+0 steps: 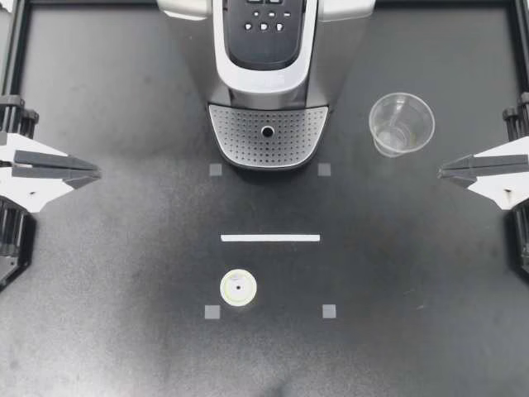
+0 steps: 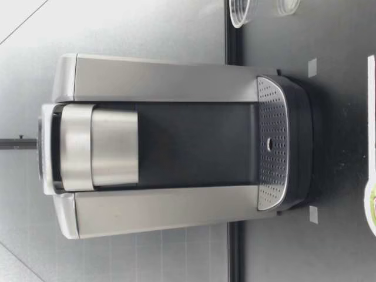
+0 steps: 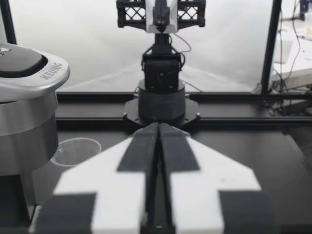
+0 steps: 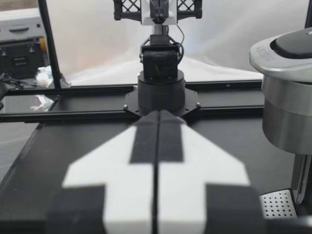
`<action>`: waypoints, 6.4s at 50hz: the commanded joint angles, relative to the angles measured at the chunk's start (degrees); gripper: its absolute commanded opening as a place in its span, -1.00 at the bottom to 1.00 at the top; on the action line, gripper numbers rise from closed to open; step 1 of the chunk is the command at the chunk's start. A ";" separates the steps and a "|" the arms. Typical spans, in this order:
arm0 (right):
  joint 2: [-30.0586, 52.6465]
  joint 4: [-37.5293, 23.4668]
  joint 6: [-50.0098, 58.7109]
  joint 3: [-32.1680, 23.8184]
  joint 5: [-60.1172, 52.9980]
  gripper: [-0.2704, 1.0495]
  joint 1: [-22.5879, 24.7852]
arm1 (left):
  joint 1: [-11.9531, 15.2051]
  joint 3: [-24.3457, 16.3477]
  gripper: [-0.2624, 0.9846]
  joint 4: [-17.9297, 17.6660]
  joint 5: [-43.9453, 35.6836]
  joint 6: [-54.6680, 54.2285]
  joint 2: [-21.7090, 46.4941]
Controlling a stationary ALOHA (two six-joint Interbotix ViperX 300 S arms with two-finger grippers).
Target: Place the coffee capsule inside the capsule container, then place the cup onto the center of the cup tray, then push the 'Hot Water' and 'Travel Mug' buttons.
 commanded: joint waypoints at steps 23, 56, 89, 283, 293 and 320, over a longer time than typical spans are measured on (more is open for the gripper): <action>17.05 0.00 0.26 -7.12 -2.55 -0.48 1.85 | -5.01 -6.77 -0.42 0.18 21.01 -10.11 11.07; 47.37 0.97 9.23 -20.48 3.52 -0.48 8.09 | -10.37 -17.40 -0.41 0.35 36.74 -8.53 33.66; 59.41 0.88 8.96 -27.60 8.44 -0.48 9.32 | -10.37 -20.57 0.67 0.35 32.52 -4.22 46.93; 46.23 3.43 9.76 -17.75 -26.10 -0.48 -9.84 | -10.37 -22.50 0.15 0.18 13.36 -1.58 51.77; 45.00 3.43 9.58 -17.84 -27.07 -0.48 -10.90 | -10.37 -22.59 0.15 0.18 13.27 -1.58 51.77; 43.33 3.43 9.49 -19.07 -31.38 -0.48 -12.66 | -10.37 -22.59 0.15 0.26 13.27 -1.49 51.77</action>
